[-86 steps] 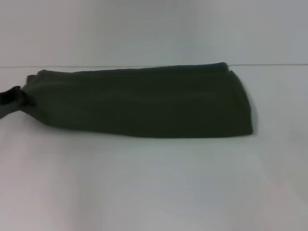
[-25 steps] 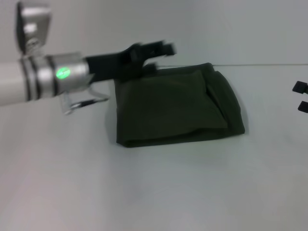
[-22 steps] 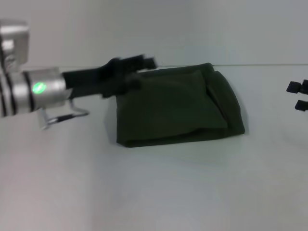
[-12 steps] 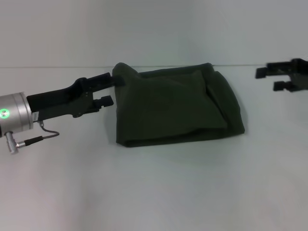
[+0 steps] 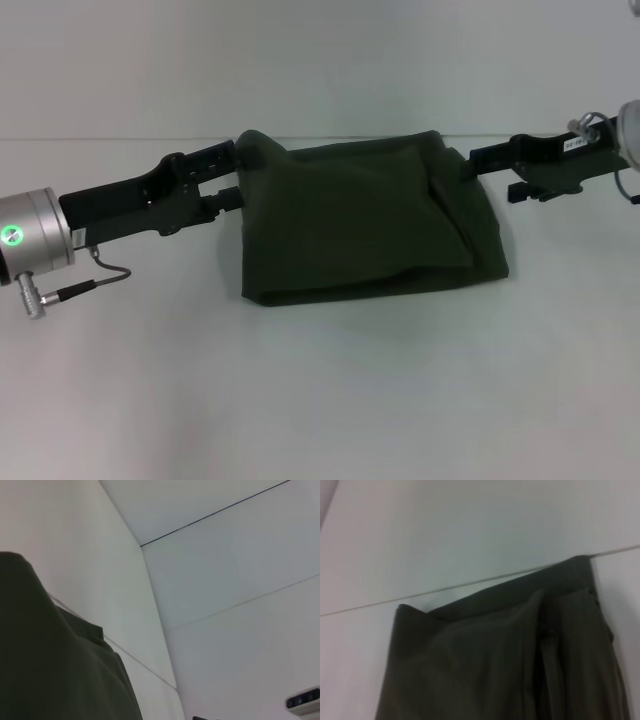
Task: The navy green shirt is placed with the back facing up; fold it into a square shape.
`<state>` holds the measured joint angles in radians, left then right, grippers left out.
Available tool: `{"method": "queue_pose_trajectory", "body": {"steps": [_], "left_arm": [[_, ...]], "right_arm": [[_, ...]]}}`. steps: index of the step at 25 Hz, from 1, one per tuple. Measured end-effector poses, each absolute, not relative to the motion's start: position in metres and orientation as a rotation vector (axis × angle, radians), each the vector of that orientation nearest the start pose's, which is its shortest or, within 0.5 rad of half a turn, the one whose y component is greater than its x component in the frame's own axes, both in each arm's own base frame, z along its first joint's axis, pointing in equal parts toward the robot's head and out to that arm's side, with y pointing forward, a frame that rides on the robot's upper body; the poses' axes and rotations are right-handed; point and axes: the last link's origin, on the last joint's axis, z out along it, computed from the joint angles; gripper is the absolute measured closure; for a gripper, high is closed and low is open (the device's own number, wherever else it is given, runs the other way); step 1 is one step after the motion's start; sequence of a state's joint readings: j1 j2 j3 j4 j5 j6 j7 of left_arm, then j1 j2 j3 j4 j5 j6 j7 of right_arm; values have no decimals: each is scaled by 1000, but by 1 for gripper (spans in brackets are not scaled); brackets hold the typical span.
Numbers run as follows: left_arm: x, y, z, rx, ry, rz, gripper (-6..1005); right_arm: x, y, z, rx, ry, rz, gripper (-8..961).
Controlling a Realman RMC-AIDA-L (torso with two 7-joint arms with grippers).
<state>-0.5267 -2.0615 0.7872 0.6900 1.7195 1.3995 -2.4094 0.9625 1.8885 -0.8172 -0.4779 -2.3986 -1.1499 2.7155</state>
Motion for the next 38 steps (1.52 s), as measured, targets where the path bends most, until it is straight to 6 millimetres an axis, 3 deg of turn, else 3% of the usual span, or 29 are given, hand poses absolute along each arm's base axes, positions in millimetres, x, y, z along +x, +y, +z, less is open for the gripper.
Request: {"method": "queue_pose_trajectory", "body": {"steps": [12, 21, 38], "left_arm": [[-244, 366, 23, -2072, -1888, -1177, 125], [-244, 367, 24, -2075, -1871, -1178, 126], [-237, 370, 21, -2084, -1859, -1203, 125]], "right_arm": [[209, 461, -8, -2034, 1740, 261, 68], [209, 458, -27, -2020, 1735, 253, 89], [213, 458, -39, -1994, 1709, 235, 128]]}}
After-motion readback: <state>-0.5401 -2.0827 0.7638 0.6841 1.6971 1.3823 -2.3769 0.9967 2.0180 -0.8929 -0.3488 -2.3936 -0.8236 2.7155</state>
